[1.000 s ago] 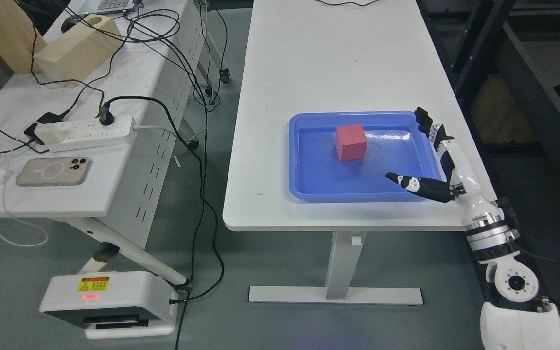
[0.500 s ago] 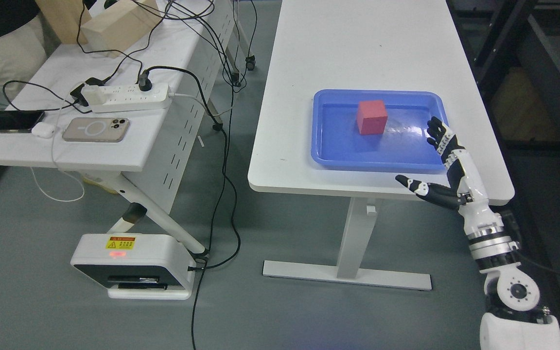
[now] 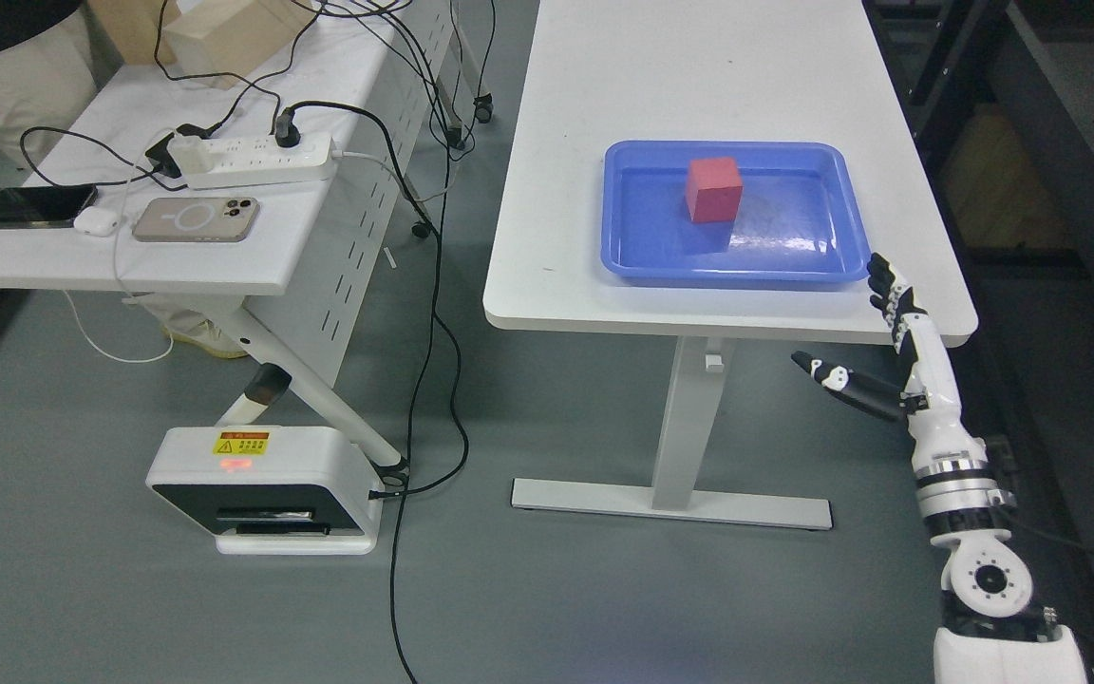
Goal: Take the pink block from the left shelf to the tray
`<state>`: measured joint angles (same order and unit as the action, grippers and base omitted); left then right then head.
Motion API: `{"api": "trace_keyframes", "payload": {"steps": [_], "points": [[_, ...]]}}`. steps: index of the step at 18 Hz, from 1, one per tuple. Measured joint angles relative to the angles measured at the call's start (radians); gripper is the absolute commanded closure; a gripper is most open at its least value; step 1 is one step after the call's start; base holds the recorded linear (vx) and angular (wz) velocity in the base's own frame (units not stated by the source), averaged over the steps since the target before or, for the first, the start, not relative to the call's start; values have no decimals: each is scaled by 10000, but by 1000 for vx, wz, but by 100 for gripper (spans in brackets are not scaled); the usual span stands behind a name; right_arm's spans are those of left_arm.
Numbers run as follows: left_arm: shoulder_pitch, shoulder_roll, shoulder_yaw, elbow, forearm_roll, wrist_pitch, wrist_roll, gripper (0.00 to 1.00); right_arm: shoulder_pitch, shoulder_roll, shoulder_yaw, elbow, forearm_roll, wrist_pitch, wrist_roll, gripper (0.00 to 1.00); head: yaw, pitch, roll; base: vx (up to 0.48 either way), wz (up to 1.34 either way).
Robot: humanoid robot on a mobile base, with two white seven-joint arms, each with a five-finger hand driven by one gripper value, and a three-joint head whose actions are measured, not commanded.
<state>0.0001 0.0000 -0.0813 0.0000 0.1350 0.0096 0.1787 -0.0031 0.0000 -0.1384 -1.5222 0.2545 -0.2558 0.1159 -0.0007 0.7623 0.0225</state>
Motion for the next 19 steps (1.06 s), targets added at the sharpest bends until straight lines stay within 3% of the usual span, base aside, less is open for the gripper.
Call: {"api": "trace_keyframes", "payload": {"steps": [9, 12, 19], "points": [[-1, 0, 0, 0, 0, 0, 0, 0, 28, 0, 528, 187, -1215, 397, -2182, 1, 0, 0, 0, -18, 0], [-1, 0, 0, 0, 0, 0, 0, 0, 29, 0, 755, 217, -1406, 370, -2246, 1, 0, 0, 0, 0, 0], [-1, 0, 0, 0, 0, 0, 0, 0, 31, 0, 1072, 266, -1490, 330, -997, 1, 0, 0, 0, 0, 0]]}}
